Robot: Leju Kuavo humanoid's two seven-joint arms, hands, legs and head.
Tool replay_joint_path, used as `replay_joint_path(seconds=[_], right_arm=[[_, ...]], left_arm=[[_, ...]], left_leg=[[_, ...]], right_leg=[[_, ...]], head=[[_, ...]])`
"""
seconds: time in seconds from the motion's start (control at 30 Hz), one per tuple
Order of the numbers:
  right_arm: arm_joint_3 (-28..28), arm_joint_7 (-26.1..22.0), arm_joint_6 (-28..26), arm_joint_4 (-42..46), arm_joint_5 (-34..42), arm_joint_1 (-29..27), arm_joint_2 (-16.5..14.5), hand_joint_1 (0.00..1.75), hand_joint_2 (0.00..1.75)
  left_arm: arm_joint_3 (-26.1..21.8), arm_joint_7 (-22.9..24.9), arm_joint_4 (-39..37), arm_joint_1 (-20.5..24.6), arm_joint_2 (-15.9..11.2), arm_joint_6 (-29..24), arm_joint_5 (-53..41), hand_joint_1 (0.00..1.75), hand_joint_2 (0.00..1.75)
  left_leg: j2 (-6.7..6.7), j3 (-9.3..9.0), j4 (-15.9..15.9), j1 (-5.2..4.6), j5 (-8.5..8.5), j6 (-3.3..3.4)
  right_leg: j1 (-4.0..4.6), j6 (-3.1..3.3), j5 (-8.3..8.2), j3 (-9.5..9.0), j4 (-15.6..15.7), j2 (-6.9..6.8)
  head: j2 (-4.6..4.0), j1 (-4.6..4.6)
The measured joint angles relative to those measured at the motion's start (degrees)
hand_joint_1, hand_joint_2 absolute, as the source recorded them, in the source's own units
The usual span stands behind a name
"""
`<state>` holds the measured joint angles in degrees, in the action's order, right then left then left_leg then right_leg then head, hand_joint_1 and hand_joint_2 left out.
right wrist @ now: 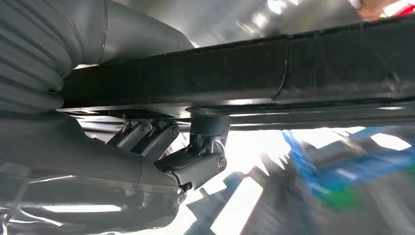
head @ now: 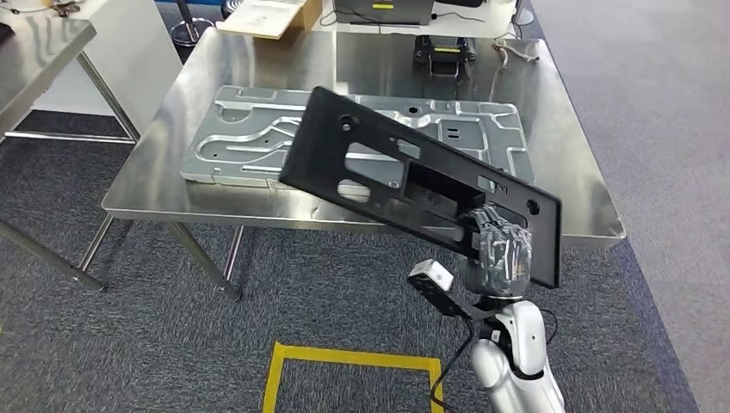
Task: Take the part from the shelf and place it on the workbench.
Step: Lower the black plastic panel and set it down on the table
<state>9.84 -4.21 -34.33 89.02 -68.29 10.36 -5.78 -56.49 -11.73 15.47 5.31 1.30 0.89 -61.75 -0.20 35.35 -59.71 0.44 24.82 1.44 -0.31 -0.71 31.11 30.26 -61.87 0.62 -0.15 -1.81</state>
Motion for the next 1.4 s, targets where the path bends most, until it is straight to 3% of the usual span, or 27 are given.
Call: replay_joint_path(seconds=[0.1, 0.17, 0.2, 0.3, 0.33, 0.37, 0.5, 0.53, 0.6, 0.67, 0.7, 0.73, 0.77, 0.83, 0.9, 1.0, 1.07, 1.17, 1.2, 1.23, 1.27, 1.33, 1.4], right_arm=[[3.6, 2.8, -0.4, -1.5, -11.4, 3.3, 0.9, 1.75, 1.75], [6.1, 4.5, 0.2, -3.2, -16.3, 5.1, 1.8, 1.75, 1.75], [7.4, 5.1, 0.4, -4.2, -18.1, 5.9, 2.4, 1.75, 1.75], [10.3, 5.8, 0.6, -6.7, -20.0, 7.6, 3.8, 1.75, 1.75], [10.8, 6.0, 0.5, -7.2, -20.1, 8.1, 4.1, 1.75, 1.75], [11.2, 6.1, 0.5, -7.7, -20.2, 8.4, 4.2, 1.75, 1.75], [12.3, 6.2, 0.4, -8.7, -20.3, 8.9, 4.6, 1.75, 1.75], [12.5, 6.2, 0.4, -8.9, -20.3, 9.2, 4.8, 1.75, 1.75], [12.7, 6.3, 0.4, -9.4, -20.3, 9.6, 4.8, 1.75, 1.75], [13.0, 6.3, 0.4, -9.9, -20.4, 9.9, 4.9, 1.75, 1.75], [13.3, 6.2, 0.6, -10.2, -20.5, 9.9, 5.0, 1.75, 1.75], [13.6, 6.2, 0.7, -10.6, -20.7, 10.0, 5.0, 1.75, 1.75], [14.1, 6.1, 1.0, -11.1, -20.9, 10.1, 5.1, 1.75, 1.75], [15.3, 6.1, 1.4, -12.2, -21.3, 10.6, 5.1, 1.75, 1.75], [16.5, 6.2, 1.4, -13.5, -21.4, 11.1, 5.1, 1.75, 1.75], [17.8, 6.8, 1.3, -15.0, -21.2, 11.5, 5.2, 1.75, 1.75], [18.2, 7.2, 1.2, -15.5, -20.8, 11.6, 5.2, 1.75, 1.75], [18.4, 7.6, 1.0, -16.3, -20.1, 11.4, 5.6, 1.75, 1.75], [18.4, 7.6, 0.9, -16.5, -19.9, 11.3, 5.7, 1.75, 1.75], [18.4, 7.6, 0.9, -16.7, -19.6, 11.1, 5.9, 1.75, 1.75], [18.4, 7.6, 0.9, -16.8, -19.3, 11.0, 6.1, 1.75, 1.75], [18.4, 7.6, 0.7, -16.8, -18.9, 11.0, 6.3, 1.75, 1.75], [18.3, 7.6, 0.5, -16.9, -18.7, 11.0, 6.5, 1.75, 1.75]], left_arm=[[1.1, 1.0, 0.0, 1.5, 0.1, 0.2, -1.0, 0.0, 1.75], [1.9, 1.5, 0.0, 2.1, 0.1, 0.5, -1.6, 0.0, 1.75], [2.2, 1.7, 0.0, 2.3, 0.2, 0.7, -1.8, 0.0, 1.75], [3.2, 2.0, 0.0, 2.9, 0.5, 1.0, -2.0, 0.0, 1.75], [3.4, 2.0, -0.1, 3.0, 0.6, 1.0, -2.0, 0.0, 1.75], [3.6, 2.1, -0.1, 3.1, 0.7, 1.0, -2.0, 0.0, 1.75], [3.9, 2.2, -0.1, 3.4, 0.7, 1.0, -2.1, 0.0, 1.75], [3.9, 2.2, -0.1, 3.5, 0.8, 1.0, -2.1, 0.0, 1.75], [3.9, 2.2, -0.2, 3.6, 0.8, 1.0, -2.1, 0.0, 1.75], [3.9, 2.2, -0.2, 3.6, 0.7, 1.0, -2.1, 0.0, 1.75], [4.0, 2.2, -0.2, 3.6, 0.7, 1.0, -2.2, 0.0, 1.75], [4.0, 2.2, -0.2, 3.6, 0.7, 1.0, -2.3, 0.0, 1.75], [4.1, 2.3, -0.2, 3.6, 0.7, 1.1, -2.4, 0.0, 1.75], [4.3, 2.4, -0.2, 3.6, 0.7, 1.2, -2.4, 0.0, 1.75], [4.5, 2.6, -0.3, 3.7, 0.7, 1.2, -2.4, 0.0, 1.75], [5.0, 2.8, -0.4, 3.9, 0.7, 1.2, -2.3, 0.0, 1.75], [5.2, 2.8, -0.4, 4.1, 0.7, 1.0, -2.1, 0.0, 1.75], [5.3, 2.9, -0.4, 4.1, 0.8, 1.0, -1.8, 0.0, 1.75], [5.3, 2.9, -0.4, 4.0, 0.8, 1.0, -1.7, 0.0, 1.75], [5.3, 2.9, -0.4, 4.0, 0.8, 1.0, -1.6, 0.0, 1.75], [5.3, 2.9, -0.4, 4.0, 0.8, 1.0, -1.5, 0.0, 1.75], [5.3, 2.9, -0.4, 4.0, 0.9, 1.0, -1.5, 0.0, 1.75], [5.4, 2.9, -0.5, 4.0, 1.1, 1.0, -1.4, 0.0, 1.75]], left_leg=[[-0.17, -1.17, 0.5, 0.07, 0.68, 0.62], [-0.36, -2.03, 0.5, 0.06, 1.52, 0.66], [-0.48, -2.67, 0.5, 0.06, 2.02, 0.61], [-0.77, -4.64, 0.5, 0.01, 3.65, 0.09], [-0.83, -5.0, 0.6, -0.02, 4.05, -0.16], [-0.86, -5.08, 0.6, -0.03, 4.35, -0.44], [-0.77, -5.47, -0.3, 0.01, 4.4, -1.43], [-0.64, -4.76, -1.9, 0.04, 4.36, -1.66], [-0.35, -1.39, -8.0, 0.19, 5.33, -2.07], [-0.25, 2.98, -13.7, 0.3, 7.83, -2.55], [-0.22, 4.47, -14.7, 0.36, 8.6, -2.79], [-0.19, 5.26, -14.1, 0.44, 8.4, -2.93], [-0.15, 5.24, -11.8, 0.54, 6.76, -2.99], [-0.06, 3.93, -4.7, 0.66, 0.85, -2.88], [-0.02, 3.06, -0.4, 0.48, -2.37, -2.23], [-0.15, 2.52, 0.3, 0.34, -2.2, -0.93], [-0.24, 1.67, 0.7, 0.43, -1.79, -0.27], [-0.25, 0.45, 0.8, 0.33, -0.66, 0.31], [-0.28, -0.08, 0.8, 0.24, -0.19, 0.36], [-0.33, -0.7, 0.8, 0.15, 0.3, 0.39], [-0.38, -1.42, 0.8, 0.02, 0.82, 0.39], [-0.44, -2.85, 0.8, -0.26, 1.85, 0.3], [-0.52, -3.69, 0.9, -0.46, 2.7, -0.09]], right_leg=[[-0.19, -0.53, 2.93, 6.05, -9.3, -0.24], [-0.31, -0.74, 3.96, 9.8, -12.6, -0.29], [-0.35, -0.73, 2.9, 10.46, -11.7, -0.3], [0.02, 0.19, -5.05, 8.61, -1.7, -0.39], [0.23, 0.54, -6.56, 8.08, 0.9, -0.42], [0.42, 0.79, -7.18, 7.85, 2.1, -0.46], [0.36, 1.81, -6.88, 6.61, 3.0, -0.38], [0.21, 2.15, -6.64, 5.78, 3.4, -0.42], [0.01, 2.59, -6.04, 4.33, 4.1, -0.44], [-0.03, 2.71, -5.11, 3.23, 4.2, -0.43], [-0.05, 2.66, -4.56, 2.58, 4.2, -0.41], [-0.06, 2.58, -3.96, 1.82, 4.2, -0.37], [-0.08, 2.44, -3.29, 0.94, 4.2, -0.34], [-0.04, 1.99, -1.97, -0.59, 4.0, -0.29], [0.08, 1.26, -0.99, -1.19, 3.9, -0.15], [0.09, 0.35, -0.56, -1.26, 3.2, -0.11], [-0.02, -0.06, -0.15, 0.63, -0.4, -0.23], [-0.06, -0.54, 3.05, 7.64, -10.3, -0.31], [-0.06, -0.55, 3.83, 9.57, -12.1, -0.32], [-0.03, -0.44, 3.6, 10.69, -12.2, -0.31], [0.07, -0.16, 1.94, 10.8, -10.3, -0.31], [0.52, 0.91, -3.88, 9.27, -3.1, -0.3], [1.01, 1.85, -7.13, 7.88, 2.0, -0.26]], head=[[0.0, -0.01], [0.0, -0.01], [0.0, -0.01], [0.0, 0.0], [0.0, 0.02], [0.0, 0.03], [0.0, 0.04], [0.0, 0.03], [0.0, 0.03], [0.0, 0.03], [0.0, 0.02], [0.0, 0.03], [0.0, 0.03], [0.0, 0.04], [0.0, 0.04], [0.0, 0.04], [0.0, 0.04], [0.0, 0.04], [0.0, 0.05], [0.0, 0.04], [0.0, 0.04], [0.0, 0.04], [0.0, 0.04]])
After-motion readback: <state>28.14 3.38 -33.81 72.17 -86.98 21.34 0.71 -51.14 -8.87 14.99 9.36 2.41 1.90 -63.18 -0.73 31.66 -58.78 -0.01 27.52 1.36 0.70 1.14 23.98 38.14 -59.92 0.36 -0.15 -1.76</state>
